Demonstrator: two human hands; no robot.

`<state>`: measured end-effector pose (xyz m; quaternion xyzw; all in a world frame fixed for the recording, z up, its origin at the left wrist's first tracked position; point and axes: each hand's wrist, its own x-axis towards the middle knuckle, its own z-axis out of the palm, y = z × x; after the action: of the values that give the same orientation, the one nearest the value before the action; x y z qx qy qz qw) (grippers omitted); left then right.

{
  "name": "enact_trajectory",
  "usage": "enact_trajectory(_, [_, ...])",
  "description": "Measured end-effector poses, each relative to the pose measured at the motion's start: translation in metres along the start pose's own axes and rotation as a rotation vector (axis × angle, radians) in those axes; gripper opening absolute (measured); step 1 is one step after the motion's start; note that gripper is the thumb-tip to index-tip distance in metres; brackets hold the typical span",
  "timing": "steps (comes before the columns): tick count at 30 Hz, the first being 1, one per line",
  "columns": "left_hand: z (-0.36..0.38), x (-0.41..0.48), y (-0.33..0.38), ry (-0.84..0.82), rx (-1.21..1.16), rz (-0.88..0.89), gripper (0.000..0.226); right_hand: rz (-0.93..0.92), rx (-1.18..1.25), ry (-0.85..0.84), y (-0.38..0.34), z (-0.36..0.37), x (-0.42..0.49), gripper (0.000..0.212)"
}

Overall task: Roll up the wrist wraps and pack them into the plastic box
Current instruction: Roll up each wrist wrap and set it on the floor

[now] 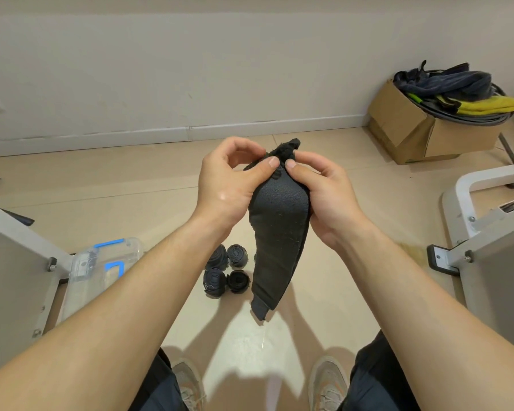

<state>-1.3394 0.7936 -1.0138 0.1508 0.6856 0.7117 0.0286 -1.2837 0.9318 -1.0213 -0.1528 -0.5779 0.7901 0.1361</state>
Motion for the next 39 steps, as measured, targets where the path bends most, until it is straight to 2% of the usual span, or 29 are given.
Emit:
enact_trajectory(3, [-0.002,0.001,0.001,-0.065,0.012,-0.114,0.022,-0.008,0.000,-0.015,-0.002,-0.001,-0.001,0.017])
enact_trajectory(5, [-0.002,0.002,0.000,-0.122,0.039,-0.153,0.013,-0.012,0.004,-0.016,-0.003,-0.001,-0.002,0.017])
enact_trajectory(8, [-0.001,0.001,0.001,-0.143,0.046,-0.145,0.002,0.007,0.065,-0.018,-0.004,0.003,-0.003,0.020])
enact_trajectory(13, [0.003,-0.005,0.003,-0.171,-0.017,-0.144,0.012,0.124,0.285,-0.106,-0.010,0.002,-0.004,0.018])
enact_trajectory(18, [0.005,-0.005,0.001,-0.184,-0.044,-0.152,0.009,0.156,0.339,-0.139,-0.015,-0.007,-0.003,0.019])
enact_trajectory(24, [0.006,-0.007,0.001,-0.195,-0.049,-0.158,0.008,0.137,0.422,-0.090,-0.018,-0.011,-0.002,0.025])
enact_trajectory(29, [0.006,-0.008,0.002,-0.180,-0.093,-0.188,0.010,0.056,0.162,-0.014,-0.022,-0.012,-0.001,0.020])
enact_trajectory(35, [0.000,-0.005,-0.001,-0.166,-0.152,-0.278,0.004,-0.032,0.081,0.042,-0.022,-0.017,0.003,0.021])
enact_trajectory(39, [-0.001,-0.005,-0.003,-0.180,-0.129,-0.321,0.003,-0.151,-0.128,0.043,-0.023,-0.019,0.000,0.018])
